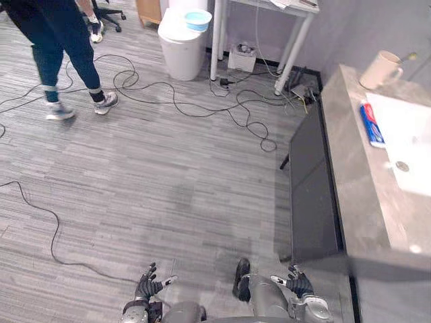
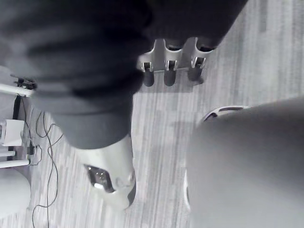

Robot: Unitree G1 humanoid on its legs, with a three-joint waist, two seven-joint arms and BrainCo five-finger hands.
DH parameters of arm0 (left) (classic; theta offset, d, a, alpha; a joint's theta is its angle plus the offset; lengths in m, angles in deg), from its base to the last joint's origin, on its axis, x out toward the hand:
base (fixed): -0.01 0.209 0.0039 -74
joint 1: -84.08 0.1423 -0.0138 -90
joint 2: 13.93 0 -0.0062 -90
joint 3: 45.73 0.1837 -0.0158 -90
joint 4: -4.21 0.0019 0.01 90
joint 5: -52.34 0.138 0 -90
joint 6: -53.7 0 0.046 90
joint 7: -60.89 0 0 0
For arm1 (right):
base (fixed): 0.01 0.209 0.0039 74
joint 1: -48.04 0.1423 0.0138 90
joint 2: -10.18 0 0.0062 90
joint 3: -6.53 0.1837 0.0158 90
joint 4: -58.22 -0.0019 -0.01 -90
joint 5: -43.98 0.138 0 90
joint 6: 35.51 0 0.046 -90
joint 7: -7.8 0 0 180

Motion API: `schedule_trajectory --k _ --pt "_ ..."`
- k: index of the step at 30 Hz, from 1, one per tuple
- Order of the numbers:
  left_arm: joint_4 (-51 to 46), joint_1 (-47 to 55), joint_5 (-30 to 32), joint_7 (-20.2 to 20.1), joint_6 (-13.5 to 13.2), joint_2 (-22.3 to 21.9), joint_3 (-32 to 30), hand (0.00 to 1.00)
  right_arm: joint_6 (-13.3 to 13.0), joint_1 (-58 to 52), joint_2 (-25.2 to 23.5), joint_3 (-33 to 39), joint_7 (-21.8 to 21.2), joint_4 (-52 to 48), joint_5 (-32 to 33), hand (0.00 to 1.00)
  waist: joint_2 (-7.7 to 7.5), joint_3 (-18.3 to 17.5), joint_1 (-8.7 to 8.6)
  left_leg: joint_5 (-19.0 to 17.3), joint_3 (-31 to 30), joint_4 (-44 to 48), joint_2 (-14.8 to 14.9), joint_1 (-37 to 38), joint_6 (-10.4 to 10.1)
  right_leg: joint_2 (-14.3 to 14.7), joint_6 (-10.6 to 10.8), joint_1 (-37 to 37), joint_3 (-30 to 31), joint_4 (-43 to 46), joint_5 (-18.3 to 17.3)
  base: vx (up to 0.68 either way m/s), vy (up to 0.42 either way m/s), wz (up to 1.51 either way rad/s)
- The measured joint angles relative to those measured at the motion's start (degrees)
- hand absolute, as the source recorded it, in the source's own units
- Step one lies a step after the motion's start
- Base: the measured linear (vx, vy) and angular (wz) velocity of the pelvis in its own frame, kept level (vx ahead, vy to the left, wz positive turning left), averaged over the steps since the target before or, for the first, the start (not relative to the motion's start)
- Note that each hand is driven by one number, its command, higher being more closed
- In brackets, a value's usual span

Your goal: Organize washtable

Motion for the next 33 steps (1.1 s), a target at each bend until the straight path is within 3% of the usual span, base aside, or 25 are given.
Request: schedule_trajectory --k 2,3,5,6,7,8,9,10,11,12,15,17,18,20,22,23,24,25,26,28,30,31,33 --pt "-0.04 -1.72 0.01 0.02 -0.08 -0.45 0.07 0.0 0.0 -0.09 0.03 0.35 0.08 -0.07 0.26 0.0 -0.82 0.49 -0.36 -5.51 3.31 0.17 0.08 -2.74 1.11 -1.39 -0.31 5.94 2.62 -3.12 -0.2 0.55 -0.054 -0.67" --pt "-0.82 -1.99 0.02 -0.02 -0.45 -1.23 0.16 0.0 0.04 -0.21 -0.13 1.25 0.09 0.16 0.28 0.0 -1.53 0.88 -0.26 -7.01 4.66 -4.66 -0.11 -3.47 1.1 -3.0 -0.87 8.83 4.2 -3.64 -0.58 0.59 -0.015 -0.45" --pt "-1.95 -1.99 0.03 -0.11 -0.62 -2.4 0.57 0.0 0.0 -0.01 -0.53 2.87 0.19 0.19 0.31 0.0 -1.83 1.01 -0.18 -6.85 5.45 -15.22 -0.68 -5.74 0.82 -5.17 -0.73 11.23 6.12 -3.25 -0.94 0.55 0.101 -0.61" --pt "-2.27 -1.96 0.03 -0.16 -0.62 -2.77 0.82 0.0 -0.05 0.0 -0.42 3.65 0.23 0.11 0.31 0.0 -1.97 1.08 0.02 -5.58 4.43 -23.72 -1.27 -7.44 -0.45 -6.44 0.67 12.58 7.43 -3.13 -2.27 0.54 0.18 -0.65" --pt "-2.48 -1.96 0.03 -0.12 -0.62 -2.81 0.8 0.0 -0.06 -0.08 -0.35 4.01 0.34 0.05 0.31 0.0 -1.89 1.03 0.18 -3.97 3.11 -28.8 -1.77 -7.83 -1.5 -6.92 1.78 13.22 8.21 -2.95 -3.41 0.54 0.251 -0.75" --pt "-2.59 -1.64 0.03 -0.09 -0.61 -3.01 0.79 0.0 -0.09 -0.5 -0.16 4.83 0.64 -0.06 0.31 0.0 -0.78 0.52 0.51 1.55 -1.35 -39.87 -1.46 -7.55 -2.0 -6.89 4.03 14.02 10.27 -2.45 -6.45 0.46 0.306 -0.99" --pt "-2.22 -0.97 -0.15 -0.04 -0.57 -3.57 0.71 0.0 -0.07 -1.23 0.8 4.97 1.25 0.05 0.28 0.0 1.01 -0.21 1.24 10.73 -3.78 -44.45 0.69 -7.16 -3.0 -5.82 7.07 15.15 12.56 -1.9 -10.27 0.48 0.333 -1.09" --pt "-2.23 -1.19 -0.22 0.05 -0.49 -4.23 0.38 0.0 0.09 -1.48 0.44 5.03 1.42 0.25 0.24 0.0 0.85 -0.47 1.65 15.06 -3.38 -43.18 0.09 -6.96 0.3 -6.64 8.15 15.59 13.75 -1.46 -11.9 0.44 0.343 -0.99" --pt "-2.66 -1.93 -0.16 0.15 -0.48 -3.28 0.08 0.0 0.45 -1.82 -1.66 4.7 1.3 0.0 0.15 0.0 -2.03 -0.71 1.57 12.44 -1.08 -41.43 -1.14 -6.88 1.3 -8.84 8.54 15.08 14.85 -0.43 -12.32 0.39 0.284 -0.8" --pt "-3.17 -1.9 -0.13 0.05 -0.56 -2.89 0.07 0.0 0.46 -2.45 -3.52 4.64 1.26 -1.0 0.13 0.0 -3.93 -0.94 1.61 10.42 1.59 -40.09 -1.39 -6.15 2.26 -10.22 8.74 14.05 16.03 1.95 -11.74 0.36 0.257 -0.75" --pt "-3.55 -1.38 0.07 -0.02 -0.39 -2.83 0.0 0.0 0.65 -4.35 -4.77 4.53 1.07 -3.99 -0.01 0.0 -4.53 -1.02 1.71 6.5 6.96 -36.41 -0.66 -2.57 4.51 -11.54 10.27 12.25 19.46 8.37 -9.74 0.29 0.211 -0.97" --pt "-4.46 -0.24 0.14 -0.05 -0.34 -2.96 0.17 0.0 0.79 -4.51 -4.83 3.84 1.02 -6.35 -0.49 0.0 -3.62 -0.62 2.23 2.03 12.65 -35.3 0.87 3.06 5.19 -11.64 13.06 5.02 21.79 24.84 -5.77 0.19 0.214 -1.47" --pt "-4.46 -0.23 0.14 -0.05 -0.28 -2.89 0.22 0.0 0.85 -4.71 -4.84 3.31 1.02 -6.83 -0.5 0.0 -2.96 -0.36 1.8 1.13 14.2 -35.09 1.27 4.13 5.45 -12.01 13.42 2.75 21.2 28.9 -5.73 0.14 0.166 -1.12" --pt "-4.6 -0.98 0.19 -0.02 -0.08 -2.96 0.42 0.0 1.07 -6.23 -5.39 2.32 0.93 -8.21 -0.76 0.0 -3.54 -0.57 1.44 -1.66 18.22 -35.64 2.01 8.31 5.45 -13.65 11.43 -3.4 13.77 36.65 -8.1 0.15 0.097 -0.87" --pt "-4.63 -0.75 0.28 -0.05 0.03 -3.11 0.65 0.0 1.08 -6.6 -5.48 2.22 0.91 -8.77 -1.04 0.0 -3.92 -0.65 1.37 -3.45 20.59 -36.64 2.39 10.66 4.69 -14.33 10.64 -5.3 7.12 35.93 -9.63 0.13 0.01 -0.82" --pt "-4.61 -0.69 0.36 -0.11 0.04 -3.35 0.67 0.0 0.94 -6.64 -5.27 2.16 0.93 -8.62 -1.08 0.0 -4.0 -0.7 1.27 -3.92 23.04 -38.01 2.79 12.89 3.92 -14.46 9.81 -5.98 0.17 31.76 -10.12 0.13 -0.041 -0.72" --pt "-4.37 -0.6 0.45 -0.13 0.03 -3.36 0.67 0.0 0.94 -6.44 -5.05 2.09 0.93 -8.08 -1.1 0.0 -4.02 -0.72 1.25 -3.92 23.69 -38.62 2.8 13.5 3.47 -14.35 9.65 -5.87 -2.85 28.69 -10.15 0.19 -0.062 -0.84" --pt "-4.07 -0.46 0.51 -0.16 0.04 -3.15 0.64 0.0 0.96 -5.69 -4.59 1.64 0.98 -6.06 -1.13 0.0 -4.57 -1.09 1.21 -3.78 25.26 -39.71 2.51 13.94 2.5 -14.06 8.33 -5.67 -8.3 20.24 -8.69 0.22 -0.083 -0.6" --pt "-3.46 -0.45 0.58 -0.19 0.04 -2.4 0.61 0.0 1.02 -5.37 -3.91 0.75 1.06 -4.37 -1.29 0.0 -5.26 -1.6 1.2 -3.6 25.46 -40.3 1.83 13.96 1.32 -13.84 2.1 -5.01 -11.07 15.2 -8.08 0.26 -0.091 -0.56" --pt "-1.53 -1.46 0.65 -0.41 0.59 -3.29 0.77 0.0 0.98 -4.02 -2.32 1.06 1.07 -2.51 -1.65 0.0 -2.62 -1.89 0.4 -2.27 24.0 -42.43 2.44 14.69 0.0 -10.54 1.45 -3.99 -10.93 11.3 -7.1 0.27 -0.07 -0.37" --pt "-0.95 -1.4 1.6 -1.27 0.59 -4.06 0.65 0.0 0.94 -3.55 -1.58 1.59 1.08 -2.08 -1.59 0.0 -1.08 -1.99 -0.37 -0.72 23.08 -42.66 3.96 16.51 -1.78 -7.84 1.41 -0.86 -10.73 7.74 -7.08 0.33 -0.084 -0.28" --pt "-0.94 -1.32 1.87 -1.46 0.58 -4.13 0.64 0.0 0.96 -3.65 -1.66 2.06 1.07 -1.95 -1.56 0.0 -0.89 -2.1 -0.31 -0.63 22.98 -41.42 4.7 16.81 -1.96 -7.08 1.4 0.19 -10.41 6.92 -7.12 0.34 -0.109 -0.45" --pt "-1.29 -1.46 2.32 -1.47 0.58 -4.81 0.08 0.0 1.0 -4.12 -2.14 2.44 1.02 -2.23 -1.47 0.0 -0.87 -2.04 -0.02 -0.54 22.29 -29.3 8.46 14.69 -2.08 -5.07 1.25 3.81 -8.67 4.28 -7.35 0.24 -0.074 -0.5"
